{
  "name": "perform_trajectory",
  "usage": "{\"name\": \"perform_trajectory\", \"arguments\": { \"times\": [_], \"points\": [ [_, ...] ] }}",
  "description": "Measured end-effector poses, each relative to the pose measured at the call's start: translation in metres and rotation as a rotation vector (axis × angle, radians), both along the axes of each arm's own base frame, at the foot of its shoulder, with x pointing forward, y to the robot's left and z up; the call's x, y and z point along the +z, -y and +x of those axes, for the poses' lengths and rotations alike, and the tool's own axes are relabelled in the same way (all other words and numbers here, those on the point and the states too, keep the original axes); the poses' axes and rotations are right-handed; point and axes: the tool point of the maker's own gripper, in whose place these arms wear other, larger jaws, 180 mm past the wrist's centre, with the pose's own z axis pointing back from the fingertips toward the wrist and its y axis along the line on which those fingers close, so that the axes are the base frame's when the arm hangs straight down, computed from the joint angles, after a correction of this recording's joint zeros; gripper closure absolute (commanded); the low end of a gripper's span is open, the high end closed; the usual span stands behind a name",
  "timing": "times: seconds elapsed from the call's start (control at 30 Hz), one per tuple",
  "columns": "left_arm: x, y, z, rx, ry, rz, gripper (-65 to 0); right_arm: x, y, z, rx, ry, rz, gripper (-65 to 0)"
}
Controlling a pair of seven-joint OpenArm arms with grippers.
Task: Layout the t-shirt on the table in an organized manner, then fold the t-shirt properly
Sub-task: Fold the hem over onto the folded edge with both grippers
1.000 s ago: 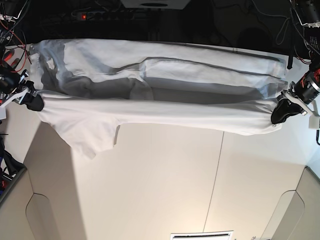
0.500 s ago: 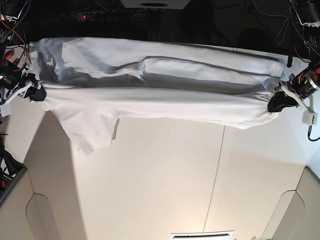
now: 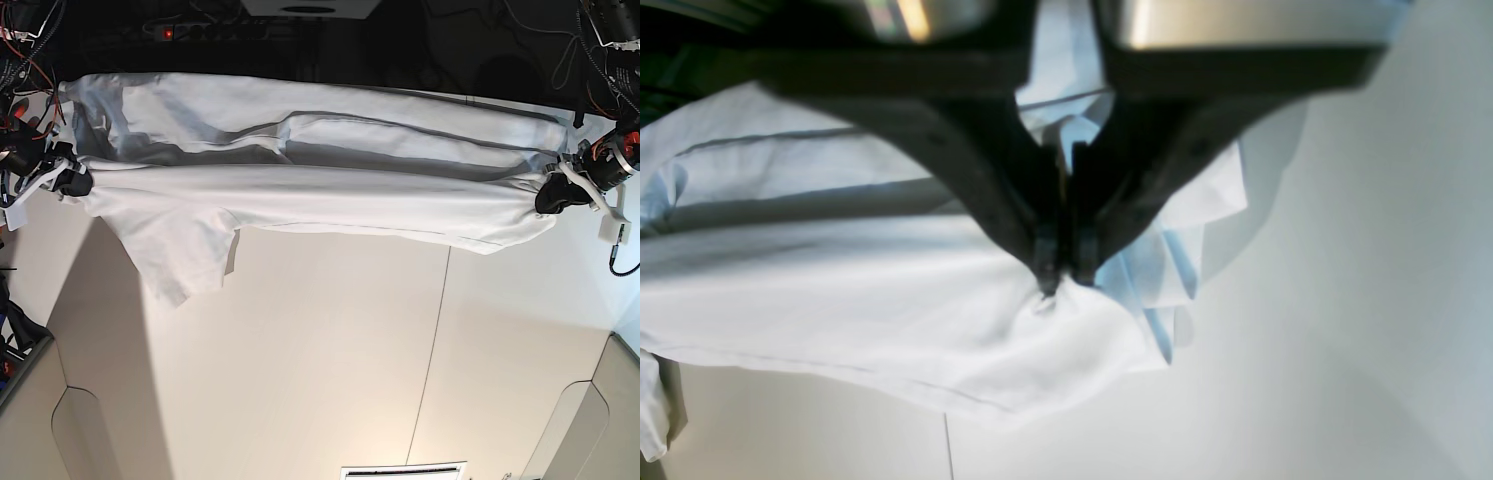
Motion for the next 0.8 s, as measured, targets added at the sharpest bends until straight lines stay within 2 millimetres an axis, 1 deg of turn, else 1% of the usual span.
{"name": "perform_trajectory", "arguments": {
  "times": [0.07,0.13,0.3,0.43,0.57,0.63,0.67,0.73,0.77,0.8],
  "points": [
    [-0.001,-0.002,-0.001,-0.002,-0.007,0.012,-11.6,0.000,0.001,0.000,0.000,-0.002,-0.004,-9.5],
    [-0.001,-0.003,-0.001,0.000,-0.007,0.014,-11.7,-0.001,0.002,-0.001,-0.001,-0.004,-0.009,-11.5],
    [-0.001,-0.003,-0.001,0.000,-0.007,0.013,-11.7,0.001,0.002,0.002,-0.010,0.012,-0.005,-11.6],
    [0.003,-0.004,0.003,0.010,0.021,0.014,-11.7,0.003,0.000,0.004,-0.014,0.024,0.008,-11.6],
    [0.001,-0.006,0.001,0.005,0.008,0.035,-11.8,0.010,0.001,0.008,-0.007,0.041,-0.005,-11.6],
    [-0.004,-0.010,-0.002,-0.004,-0.017,0.069,-16.6,0.012,0.001,0.010,-0.005,0.049,-0.010,-11.6],
    [-0.006,-0.012,-0.004,-0.003,-0.029,0.089,-20.2,0.013,0.001,0.011,-0.003,0.053,-0.012,-12.7],
    [-0.009,-0.016,-0.007,-0.007,-0.052,0.120,-27.1,0.016,0.001,0.012,0.000,0.059,-0.016,-17.2],
    [-0.011,-0.018,-0.008,-0.009,-0.060,0.131,-28.8,0.017,0.001,0.012,0.002,0.063,-0.019,-19.2],
    [-0.011,-0.019,-0.009,-0.011,-0.063,0.138,-28.9,0.018,0.001,0.013,0.004,0.067,-0.022,-20.4]
  ]
}}
